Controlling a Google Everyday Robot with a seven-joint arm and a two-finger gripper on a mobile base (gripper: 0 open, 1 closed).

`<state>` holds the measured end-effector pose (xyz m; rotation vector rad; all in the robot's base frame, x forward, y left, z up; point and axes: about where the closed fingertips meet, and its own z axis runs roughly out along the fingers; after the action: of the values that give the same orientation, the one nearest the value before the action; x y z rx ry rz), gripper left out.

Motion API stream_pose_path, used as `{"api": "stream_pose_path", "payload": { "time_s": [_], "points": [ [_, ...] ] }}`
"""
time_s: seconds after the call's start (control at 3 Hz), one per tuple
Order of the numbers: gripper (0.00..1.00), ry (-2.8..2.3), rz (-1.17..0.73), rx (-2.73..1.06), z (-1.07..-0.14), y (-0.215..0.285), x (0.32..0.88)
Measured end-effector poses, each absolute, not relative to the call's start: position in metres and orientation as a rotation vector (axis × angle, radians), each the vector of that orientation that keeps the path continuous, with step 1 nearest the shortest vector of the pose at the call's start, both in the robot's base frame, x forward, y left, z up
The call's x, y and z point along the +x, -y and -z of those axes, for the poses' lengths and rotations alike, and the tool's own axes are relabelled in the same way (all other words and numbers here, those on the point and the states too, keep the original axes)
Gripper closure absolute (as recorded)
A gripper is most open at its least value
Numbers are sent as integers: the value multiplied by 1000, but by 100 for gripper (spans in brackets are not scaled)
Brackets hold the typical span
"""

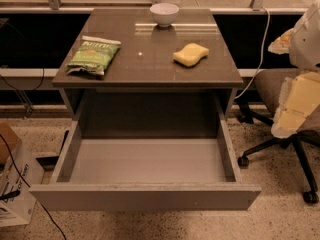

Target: Place green jalapeno chip bag into top drawer

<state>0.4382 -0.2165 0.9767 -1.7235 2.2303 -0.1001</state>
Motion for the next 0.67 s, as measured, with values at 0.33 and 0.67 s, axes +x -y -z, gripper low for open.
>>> {"api": "stream_pose_path", "payload": {
  "time_s": [0.33, 0.67],
  "points": [
    [0, -2219, 96, -1718, -977, 213, 440],
    [0, -2131, 26, -1683, -975, 177, 456]
  ]
}}
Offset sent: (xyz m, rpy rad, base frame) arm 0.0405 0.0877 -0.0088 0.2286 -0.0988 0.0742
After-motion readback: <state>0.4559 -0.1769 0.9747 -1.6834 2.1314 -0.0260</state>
